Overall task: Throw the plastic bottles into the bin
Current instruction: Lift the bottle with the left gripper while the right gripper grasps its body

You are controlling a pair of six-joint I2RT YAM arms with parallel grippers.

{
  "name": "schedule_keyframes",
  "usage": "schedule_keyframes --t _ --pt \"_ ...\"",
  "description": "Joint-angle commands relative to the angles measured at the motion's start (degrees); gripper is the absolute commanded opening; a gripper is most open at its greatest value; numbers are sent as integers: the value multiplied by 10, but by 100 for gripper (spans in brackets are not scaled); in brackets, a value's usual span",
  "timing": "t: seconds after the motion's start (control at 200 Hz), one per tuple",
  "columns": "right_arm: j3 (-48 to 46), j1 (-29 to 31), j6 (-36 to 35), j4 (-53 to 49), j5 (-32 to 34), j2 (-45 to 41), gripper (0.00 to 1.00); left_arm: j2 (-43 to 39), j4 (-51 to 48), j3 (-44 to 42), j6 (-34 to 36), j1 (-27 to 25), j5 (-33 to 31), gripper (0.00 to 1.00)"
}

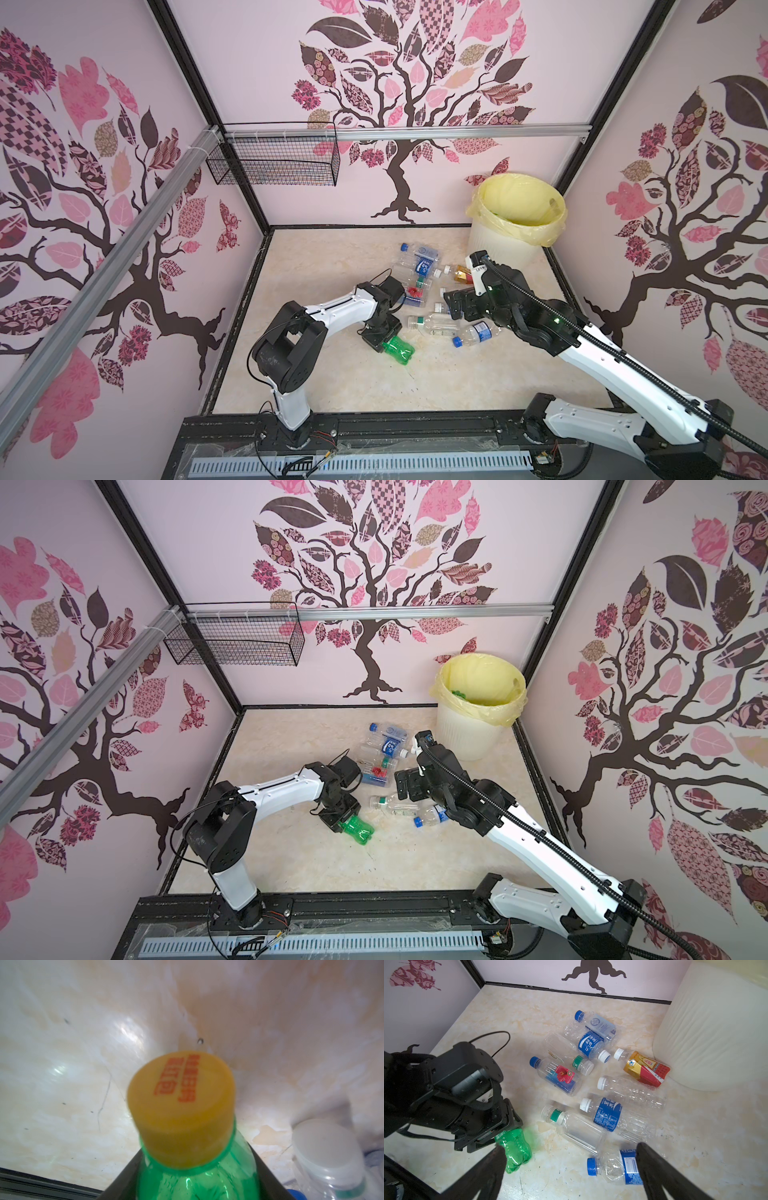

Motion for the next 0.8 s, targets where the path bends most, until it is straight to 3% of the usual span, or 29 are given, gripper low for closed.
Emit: schedule_keyframes --t 0.0,0.34,0.795 --pt "1 -3 10 14 -36 12 100 -29 -29 56 73 16 -22 55" --pt "26 -80 35 50 -187 36 100 -22 -48 257 241 23 -11 55" --pt "117 -107 48 86 -276 93 99 -4 10 444 251 22 97 55"
